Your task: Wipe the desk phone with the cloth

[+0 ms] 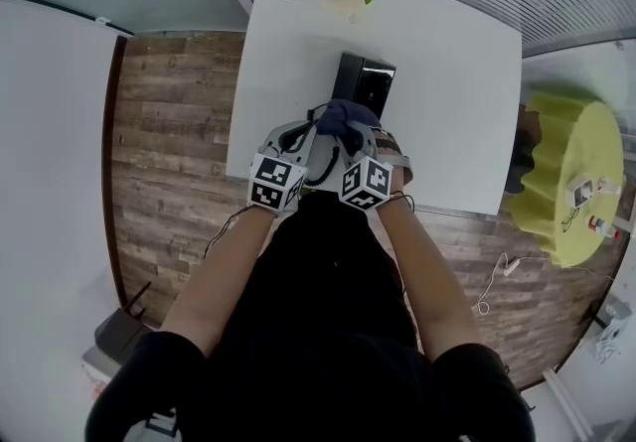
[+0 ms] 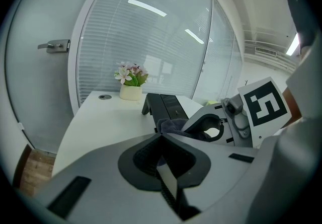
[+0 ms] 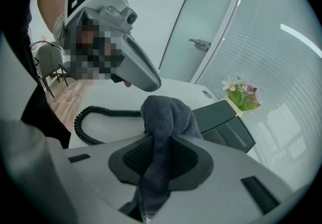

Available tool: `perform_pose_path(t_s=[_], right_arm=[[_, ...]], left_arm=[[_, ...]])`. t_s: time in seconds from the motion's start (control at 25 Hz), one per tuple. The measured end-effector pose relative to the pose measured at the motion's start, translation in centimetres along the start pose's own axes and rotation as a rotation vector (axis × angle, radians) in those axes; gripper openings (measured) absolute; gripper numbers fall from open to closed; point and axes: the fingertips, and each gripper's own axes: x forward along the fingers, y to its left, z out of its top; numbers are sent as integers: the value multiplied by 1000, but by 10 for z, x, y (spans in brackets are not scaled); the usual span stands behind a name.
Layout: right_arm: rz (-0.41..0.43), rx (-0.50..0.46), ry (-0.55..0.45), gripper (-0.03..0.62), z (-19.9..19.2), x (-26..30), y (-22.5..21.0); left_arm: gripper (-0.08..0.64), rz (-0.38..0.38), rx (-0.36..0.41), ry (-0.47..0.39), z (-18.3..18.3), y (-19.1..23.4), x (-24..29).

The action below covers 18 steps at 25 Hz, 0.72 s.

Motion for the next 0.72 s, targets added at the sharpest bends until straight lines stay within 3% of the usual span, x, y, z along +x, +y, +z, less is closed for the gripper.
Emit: perform_pose_path(t_s=[0.2, 0.36, 0.72], right_arm=[[49, 33, 16, 98, -3, -3, 17], [29, 55, -19, 98, 4, -19, 20], [-93, 332, -338, 98, 64, -133, -15]], left_arm=[[11, 2, 10, -3, -4, -4, -13], [11, -1, 25, -22, 6, -7, -30], [11, -70, 84, -154, 67, -33, -90]])
